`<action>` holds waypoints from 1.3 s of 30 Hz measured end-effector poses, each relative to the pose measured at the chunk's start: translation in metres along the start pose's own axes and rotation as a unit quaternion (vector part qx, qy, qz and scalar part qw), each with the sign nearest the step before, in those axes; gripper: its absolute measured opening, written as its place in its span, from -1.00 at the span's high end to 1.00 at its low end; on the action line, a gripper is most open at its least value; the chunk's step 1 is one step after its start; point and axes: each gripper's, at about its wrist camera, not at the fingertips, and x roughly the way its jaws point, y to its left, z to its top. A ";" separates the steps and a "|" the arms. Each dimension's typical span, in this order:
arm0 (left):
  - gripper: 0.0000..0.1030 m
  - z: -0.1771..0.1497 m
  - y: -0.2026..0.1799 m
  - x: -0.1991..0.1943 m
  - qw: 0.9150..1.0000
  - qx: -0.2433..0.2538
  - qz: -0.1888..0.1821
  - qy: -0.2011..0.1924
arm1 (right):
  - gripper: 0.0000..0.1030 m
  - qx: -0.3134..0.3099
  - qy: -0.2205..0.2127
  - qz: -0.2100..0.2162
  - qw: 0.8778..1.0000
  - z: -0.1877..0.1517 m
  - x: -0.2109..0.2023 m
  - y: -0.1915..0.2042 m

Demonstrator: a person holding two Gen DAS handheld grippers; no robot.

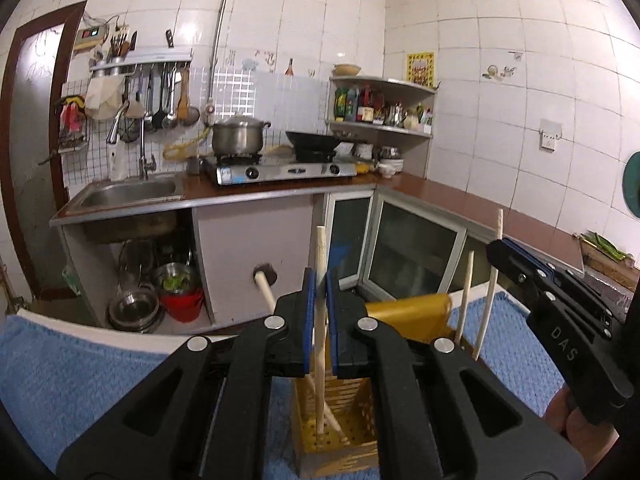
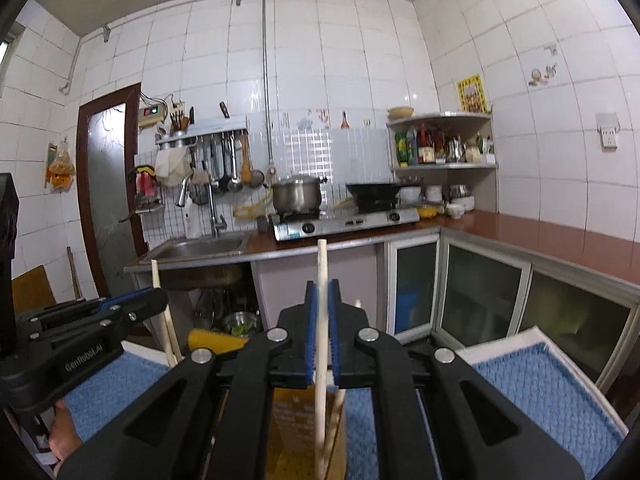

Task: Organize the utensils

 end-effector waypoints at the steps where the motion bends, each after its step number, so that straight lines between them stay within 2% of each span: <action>1: 0.91 -0.003 0.001 0.001 1.000 0.000 0.003 0.006 | 0.89 0.003 0.007 0.001 1.000 -0.004 0.001 -0.002; 10: 0.89 -0.021 0.010 -0.006 0.999 -0.004 0.017 0.036 | 0.85 0.012 0.064 -0.003 0.998 -0.026 0.003 -0.011; 11: 0.86 -0.020 0.012 -0.011 0.999 -0.005 0.016 0.040 | 0.67 0.010 0.071 -0.004 0.997 -0.026 0.002 -0.010; 12: 0.72 -0.020 0.013 -0.015 0.999 -0.007 0.013 0.043 | 0.14 0.009 0.077 -0.005 0.997 -0.026 0.000 -0.010; 13: 0.47 -0.019 0.015 -0.020 0.999 -0.011 0.010 0.044 | -0.12 0.013 0.077 -0.002 0.997 -0.025 -0.006 -0.011; 14: 0.32 -0.018 0.018 -0.030 0.999 -0.015 0.012 0.042 | -0.24 0.018 0.068 -0.001 0.998 -0.024 -0.015 -0.011; 15: 0.05 -0.017 0.018 -0.036 0.999 -0.015 0.015 0.039 | -0.24 0.016 0.064 -0.003 0.998 -0.023 -0.023 -0.009; 16: -0.11 -0.018 0.018 -0.045 0.999 -0.013 0.021 0.034 | -0.24 0.013 0.066 -0.005 0.998 -0.022 -0.027 -0.008; 17: -0.15 -0.018 0.019 -0.055 0.999 -0.007 0.031 0.031 | -0.24 0.010 0.069 -0.007 0.998 -0.022 -0.034 -0.008; 22: -0.75 -0.026 0.024 -0.091 0.997 0.008 0.061 0.037 | -0.30 0.002 0.095 -0.031 0.995 -0.028 -0.066 -0.005; 24: -0.85 -0.031 0.029 -0.104 0.997 0.006 0.069 0.044 | -0.37 0.005 0.106 -0.042 0.993 -0.035 -0.080 -0.003; 27: -0.89 -0.041 0.036 -0.118 0.995 -0.002 0.075 0.064 | -0.51 0.009 0.118 -0.053 0.992 -0.045 -0.100 -0.001; 37: -0.90 -0.090 0.053 -0.152 0.990 -0.026 0.093 0.107 | -0.55 0.019 0.164 -0.057 0.985 -0.080 -0.146 0.013; 39: -0.90 -0.102 0.059 -0.157 0.989 -0.043 0.091 0.106 | -0.67 0.019 0.170 -0.063 0.983 -0.087 -0.150 0.015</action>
